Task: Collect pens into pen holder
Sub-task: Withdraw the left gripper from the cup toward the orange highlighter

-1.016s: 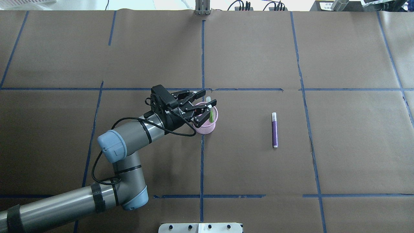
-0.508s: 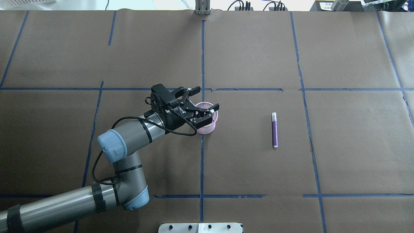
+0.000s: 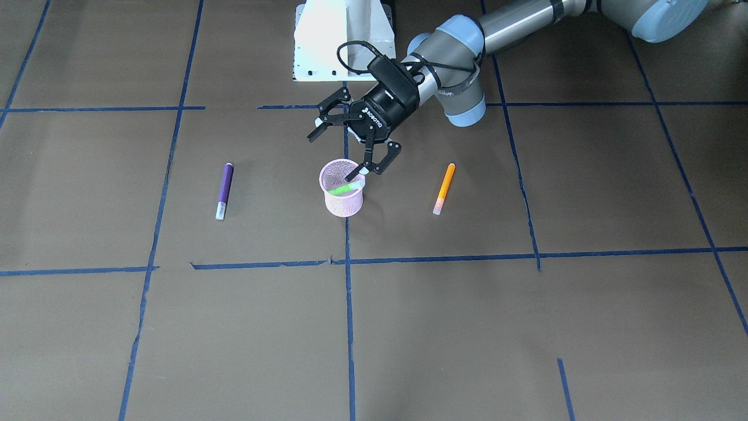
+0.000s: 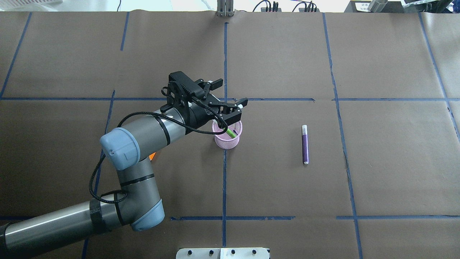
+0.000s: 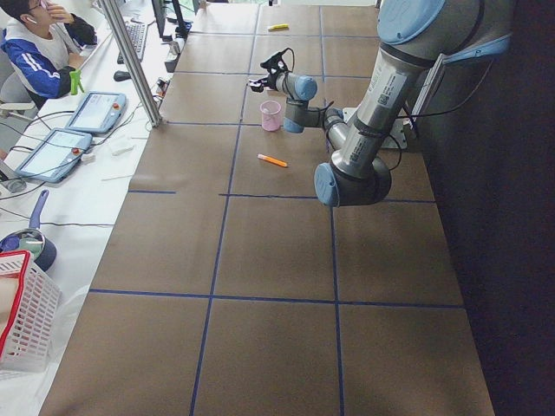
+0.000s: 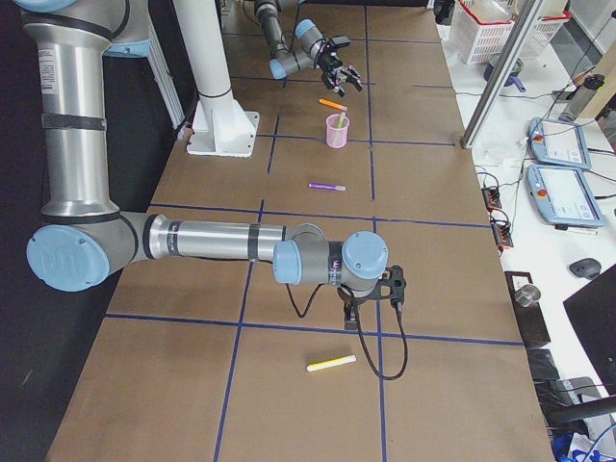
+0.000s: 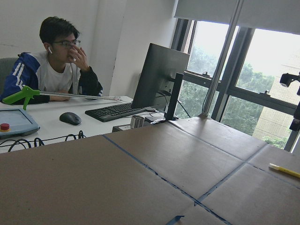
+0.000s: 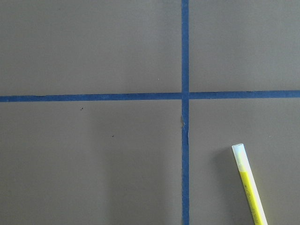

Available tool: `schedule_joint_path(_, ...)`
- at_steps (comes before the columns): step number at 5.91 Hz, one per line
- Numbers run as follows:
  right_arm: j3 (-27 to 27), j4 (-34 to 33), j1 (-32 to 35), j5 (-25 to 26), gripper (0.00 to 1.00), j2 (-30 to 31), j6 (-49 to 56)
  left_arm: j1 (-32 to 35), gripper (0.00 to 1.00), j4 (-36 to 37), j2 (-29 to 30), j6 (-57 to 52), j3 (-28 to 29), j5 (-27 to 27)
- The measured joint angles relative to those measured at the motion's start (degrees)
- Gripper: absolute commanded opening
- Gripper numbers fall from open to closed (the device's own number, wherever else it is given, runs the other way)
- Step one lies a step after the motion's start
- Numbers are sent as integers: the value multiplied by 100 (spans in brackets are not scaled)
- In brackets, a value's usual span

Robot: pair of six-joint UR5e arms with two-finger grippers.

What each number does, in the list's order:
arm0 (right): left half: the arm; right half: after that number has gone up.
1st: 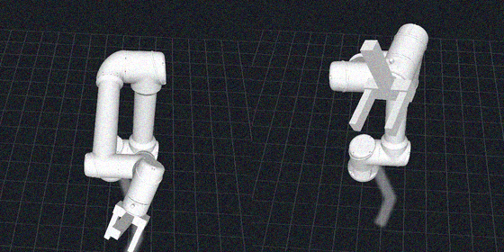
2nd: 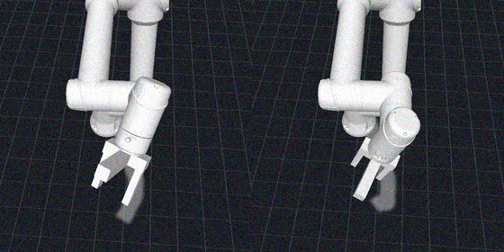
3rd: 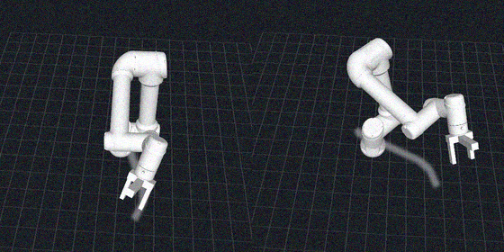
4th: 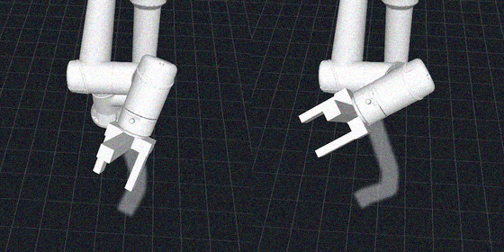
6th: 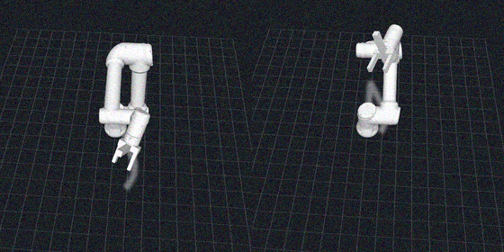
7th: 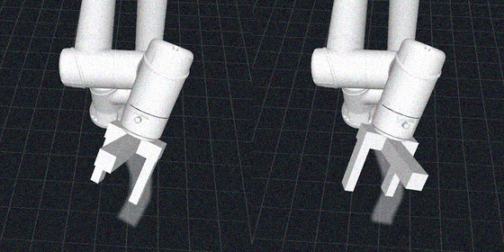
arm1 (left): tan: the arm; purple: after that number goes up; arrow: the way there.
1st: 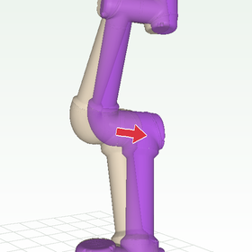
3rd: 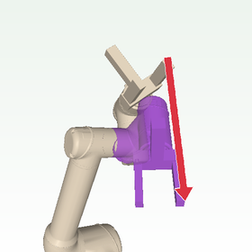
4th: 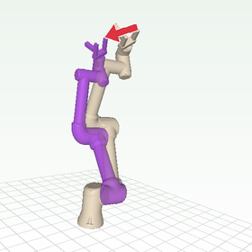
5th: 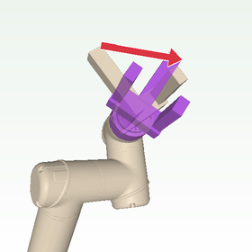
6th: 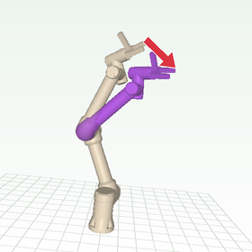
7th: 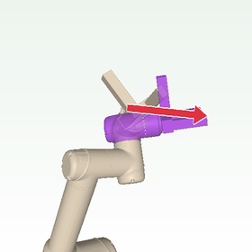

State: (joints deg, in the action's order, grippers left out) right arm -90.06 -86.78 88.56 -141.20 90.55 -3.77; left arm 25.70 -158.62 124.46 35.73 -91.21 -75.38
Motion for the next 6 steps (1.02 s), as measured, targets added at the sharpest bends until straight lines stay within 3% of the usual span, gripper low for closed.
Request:
schedule_joint_path(3, 182, 223, -106, 44, 100, -15, 57, 427, 100, 3359, -647, 621, -1696, -338)
schedule_joint_path(4, 517, 741, -174, 88, 100, -22, 63, 663, 100, 4161, -739, 655, -2038, -722)
schedule_joint_path(6, 1469, 2030, -311, 260, 100, -151, 51, 1212, 100, 5100, -829, 664, -2213, -1640)
